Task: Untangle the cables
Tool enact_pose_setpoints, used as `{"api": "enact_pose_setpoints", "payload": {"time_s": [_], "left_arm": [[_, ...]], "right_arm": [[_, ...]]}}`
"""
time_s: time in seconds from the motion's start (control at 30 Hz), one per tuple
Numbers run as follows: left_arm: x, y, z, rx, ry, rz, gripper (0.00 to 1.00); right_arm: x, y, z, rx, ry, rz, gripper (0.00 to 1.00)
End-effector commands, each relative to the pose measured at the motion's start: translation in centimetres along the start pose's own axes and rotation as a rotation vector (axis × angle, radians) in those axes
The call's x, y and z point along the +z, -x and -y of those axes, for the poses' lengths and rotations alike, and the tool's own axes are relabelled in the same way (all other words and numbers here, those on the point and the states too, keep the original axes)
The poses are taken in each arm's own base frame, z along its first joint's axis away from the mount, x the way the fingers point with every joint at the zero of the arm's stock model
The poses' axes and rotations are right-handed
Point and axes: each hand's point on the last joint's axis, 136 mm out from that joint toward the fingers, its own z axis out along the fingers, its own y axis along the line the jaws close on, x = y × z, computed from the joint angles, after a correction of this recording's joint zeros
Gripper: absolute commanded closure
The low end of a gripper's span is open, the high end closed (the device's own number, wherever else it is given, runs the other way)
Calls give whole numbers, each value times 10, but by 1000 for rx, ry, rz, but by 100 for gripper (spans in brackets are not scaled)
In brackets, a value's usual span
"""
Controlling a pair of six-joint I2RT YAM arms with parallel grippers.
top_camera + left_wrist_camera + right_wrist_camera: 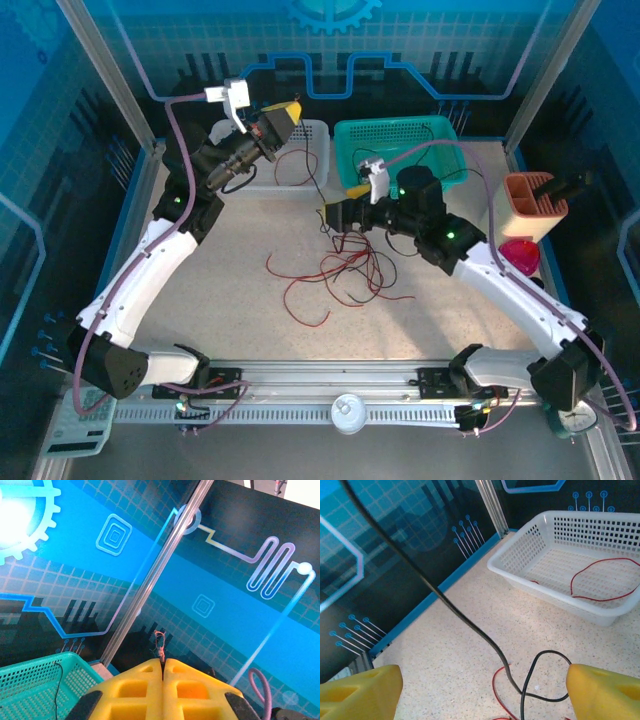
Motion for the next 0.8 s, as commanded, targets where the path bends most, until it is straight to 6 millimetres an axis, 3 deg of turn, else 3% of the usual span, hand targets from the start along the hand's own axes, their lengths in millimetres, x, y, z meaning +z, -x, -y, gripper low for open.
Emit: {"api": "enact_pose_setpoints", "payload": {"time_s": [0.0,0.17,0.27,0.33,0.4,0.5,0.53,0.6,0.67,0.7,0.73,0.77], "left_arm": [[0,19,19,25,-38,51,100],[1,14,20,16,-40,38,100],[1,12,19,14,-38,35,100],[1,10,18,15,-34,32,100],[0,7,15,18,-23,30,100],[-2,3,8,21,1,30,100],[-3,0,6,21,7,27,95],[-4,-4,1,21,24,23,74],[-5,-8,-3,19,39,19,44],[-6,-9,-6,21,50,18,19],[-7,-10,-6,27,55,15,1],[-9,-11,-8,31,66,14,1]], "right_arm": [[21,18,1,-49,-17,33,14],[49,19,4,-44,-6,10,20],[53,24,5,-51,-10,14,47],[49,29,7,-56,-27,26,76],[42,35,18,-43,-66,39,98],[29,52,44,11,-142,89,100],[25,59,54,29,-175,109,100],[18,72,75,57,-246,146,100],[13,86,95,73,-314,177,100],[11,94,105,76,-349,193,100],[8,102,116,84,-388,208,100],[6,108,127,93,-423,221,100]]}}
